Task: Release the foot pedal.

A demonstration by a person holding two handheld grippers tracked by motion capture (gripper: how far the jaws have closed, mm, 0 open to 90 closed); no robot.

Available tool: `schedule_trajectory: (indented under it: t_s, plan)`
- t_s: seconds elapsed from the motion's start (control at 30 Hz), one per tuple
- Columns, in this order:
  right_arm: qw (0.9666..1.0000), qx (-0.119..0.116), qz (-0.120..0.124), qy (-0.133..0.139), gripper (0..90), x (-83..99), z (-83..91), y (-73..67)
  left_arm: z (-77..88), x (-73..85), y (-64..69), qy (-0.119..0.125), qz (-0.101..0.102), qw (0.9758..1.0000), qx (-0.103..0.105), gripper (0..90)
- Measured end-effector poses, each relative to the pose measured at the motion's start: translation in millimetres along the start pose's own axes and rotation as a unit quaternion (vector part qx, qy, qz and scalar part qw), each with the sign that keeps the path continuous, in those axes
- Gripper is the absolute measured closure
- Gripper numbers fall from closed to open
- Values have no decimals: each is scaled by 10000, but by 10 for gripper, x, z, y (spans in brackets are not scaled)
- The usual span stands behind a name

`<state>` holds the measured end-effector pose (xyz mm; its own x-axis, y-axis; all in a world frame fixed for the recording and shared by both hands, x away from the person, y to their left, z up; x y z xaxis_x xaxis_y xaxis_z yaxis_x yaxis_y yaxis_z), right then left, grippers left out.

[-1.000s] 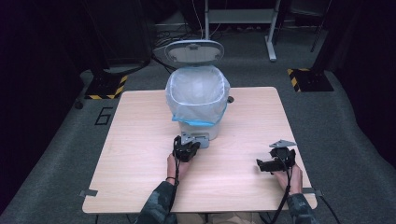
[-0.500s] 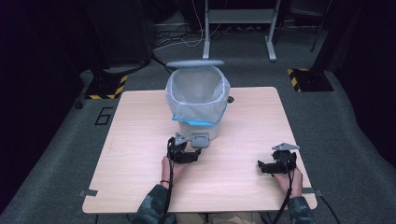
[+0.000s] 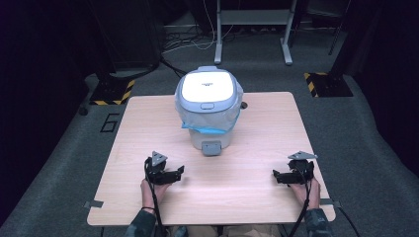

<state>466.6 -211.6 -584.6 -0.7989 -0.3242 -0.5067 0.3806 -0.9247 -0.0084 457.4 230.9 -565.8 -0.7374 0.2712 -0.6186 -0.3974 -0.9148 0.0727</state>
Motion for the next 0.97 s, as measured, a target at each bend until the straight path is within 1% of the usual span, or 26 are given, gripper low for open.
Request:
schedule_trajectory:
  t_s: [0.1,0.2,0.23,0.27,0.3,0.33,0.37,0.43,0.5,0.57,0.87,0.97]
  plan:
    - [10000,-2,14,0,0,2,1,-1,37,114,-103,-92,59,9998,-187,139]
    - [10000,-19,64,6,0,4,3,-1,48,215,-168,-183,72,9992,-349,133]
    - [10000,-21,28,6,0,6,3,-5,41,240,-178,-198,87,9991,-365,132]
    - [10000,-16,14,15,0,7,3,-6,37,265,-189,-291,86,9987,-399,129]
    - [10000,-4,41,6,0,11,4,-2,28,275,-193,-352,74,9984,-425,112]
    - [10000,-1,18,13,0,12,4,-5,20,284,-191,-420,37,9981,-448,93]
    - [10000,4,-2,22,0,11,4,-8,8,289,-193,-500,-36,9975,-497,90]
    - [10000,5,3,21,0,12,4,-8,4,291,-191,-514,-4,9977,-431,84]
    - [10000,3,6,23,0,12,5,-9,6,291,-200,-521,-2,9975,-469,81]
    - [10000,33,-4,28,0,12,3,-5,6,291,-201,-521,0,9975,-469,81]
    - [10000,28,-8,29,0,11,3,-9,6,292,-201,-521,-1,9975,-470,81]
    - [10000,24,-16,25,0,10,3,-11,1,289,-197,-512,54,9976,-460,81]
Point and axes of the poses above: each handheld gripper's, and its own axes: z roughly backward along the jaws, x roughly out of its underside, y roughly to its right, the point moved 8 cm from there along -z, roughly forward along the jaws, and after that the axes turned 15 degrees about -y, right-handed, at the moved point
